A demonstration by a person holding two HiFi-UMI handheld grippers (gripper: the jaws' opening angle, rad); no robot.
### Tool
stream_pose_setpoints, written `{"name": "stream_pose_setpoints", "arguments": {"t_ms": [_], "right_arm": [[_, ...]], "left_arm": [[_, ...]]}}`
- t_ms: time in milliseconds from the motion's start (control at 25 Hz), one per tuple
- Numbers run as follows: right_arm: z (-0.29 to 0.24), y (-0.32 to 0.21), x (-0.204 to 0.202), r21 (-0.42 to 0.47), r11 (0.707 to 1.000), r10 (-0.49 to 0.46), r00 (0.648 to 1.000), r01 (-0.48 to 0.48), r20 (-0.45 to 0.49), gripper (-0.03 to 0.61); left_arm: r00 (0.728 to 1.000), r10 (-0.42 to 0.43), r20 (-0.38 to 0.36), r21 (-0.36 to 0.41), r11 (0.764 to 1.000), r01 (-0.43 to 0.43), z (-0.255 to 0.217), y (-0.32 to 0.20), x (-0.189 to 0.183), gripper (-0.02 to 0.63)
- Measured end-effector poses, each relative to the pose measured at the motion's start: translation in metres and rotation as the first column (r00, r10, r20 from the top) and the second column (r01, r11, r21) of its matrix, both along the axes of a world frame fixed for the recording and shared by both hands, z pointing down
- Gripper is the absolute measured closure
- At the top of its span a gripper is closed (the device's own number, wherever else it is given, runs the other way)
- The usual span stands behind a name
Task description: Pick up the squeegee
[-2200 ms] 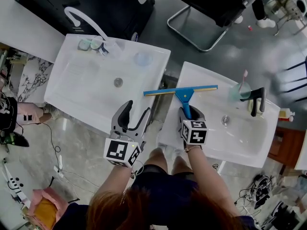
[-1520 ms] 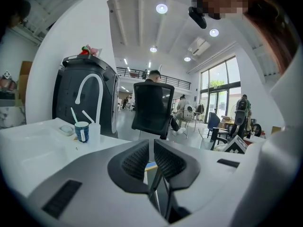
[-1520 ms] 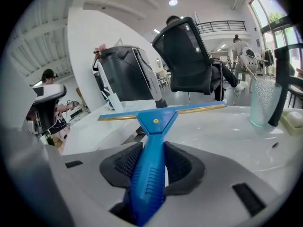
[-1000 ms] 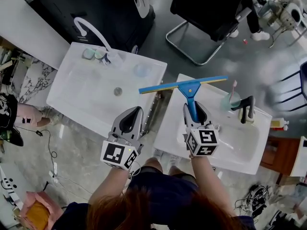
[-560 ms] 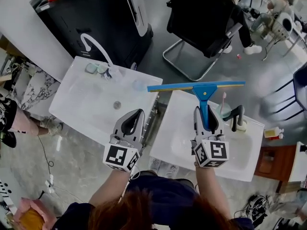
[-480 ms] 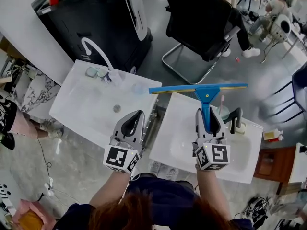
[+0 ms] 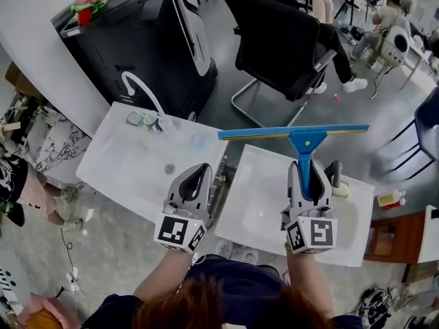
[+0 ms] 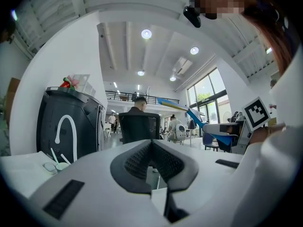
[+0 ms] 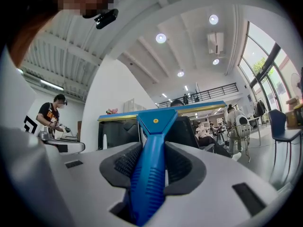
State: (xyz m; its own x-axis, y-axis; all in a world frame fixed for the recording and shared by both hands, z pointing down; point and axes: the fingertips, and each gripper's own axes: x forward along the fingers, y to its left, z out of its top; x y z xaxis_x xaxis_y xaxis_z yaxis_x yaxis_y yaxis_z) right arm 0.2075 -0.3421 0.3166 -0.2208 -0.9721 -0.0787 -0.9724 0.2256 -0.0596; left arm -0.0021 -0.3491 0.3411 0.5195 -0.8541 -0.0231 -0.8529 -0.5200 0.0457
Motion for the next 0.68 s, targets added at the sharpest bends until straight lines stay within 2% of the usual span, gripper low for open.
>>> {"name": "stream_pose_setpoints", "arguments": {"t_ms": [680], "right_arm": [[-0.012, 0.03, 0.009, 0.028, 0.999, 0.03, 1.0, -0.03, 0.004, 0.42]], "left_arm": [[1.0, 0.013, 0.002, 0.01, 1.0, -0.013, -0.003, 0.018, 0.013, 0.594]]}}
